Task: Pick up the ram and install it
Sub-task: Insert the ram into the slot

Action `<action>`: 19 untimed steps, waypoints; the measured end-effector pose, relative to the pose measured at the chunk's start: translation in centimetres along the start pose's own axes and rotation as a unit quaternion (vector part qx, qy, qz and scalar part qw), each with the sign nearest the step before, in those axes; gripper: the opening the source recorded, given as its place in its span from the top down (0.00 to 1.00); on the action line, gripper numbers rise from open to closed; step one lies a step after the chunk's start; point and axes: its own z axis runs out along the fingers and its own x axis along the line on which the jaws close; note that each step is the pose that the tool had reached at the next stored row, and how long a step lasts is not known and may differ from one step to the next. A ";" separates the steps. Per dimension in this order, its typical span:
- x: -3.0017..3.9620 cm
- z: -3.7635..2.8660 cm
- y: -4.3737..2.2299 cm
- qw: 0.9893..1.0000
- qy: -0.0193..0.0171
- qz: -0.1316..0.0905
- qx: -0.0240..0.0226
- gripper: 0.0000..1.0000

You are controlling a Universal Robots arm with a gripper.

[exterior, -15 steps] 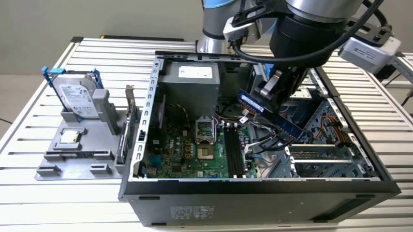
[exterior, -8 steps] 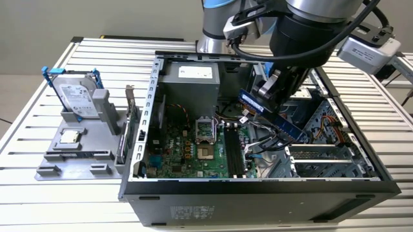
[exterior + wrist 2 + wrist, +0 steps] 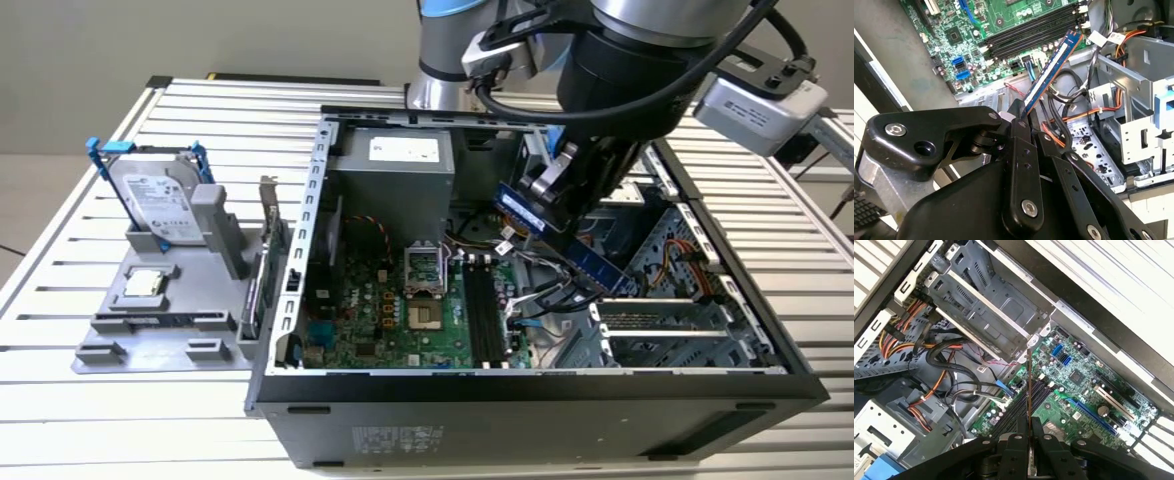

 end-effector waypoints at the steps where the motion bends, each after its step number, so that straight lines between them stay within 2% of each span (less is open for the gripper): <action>1: 0.00 0.01 0.00 1.000 0.000 0.003 0.000 1.00; 10: -0.03 0.00 -0.02 1.000 0.000 0.027 0.000 1.00; 19: -0.05 0.00 -0.04 0.999 -0.001 0.054 0.000 1.00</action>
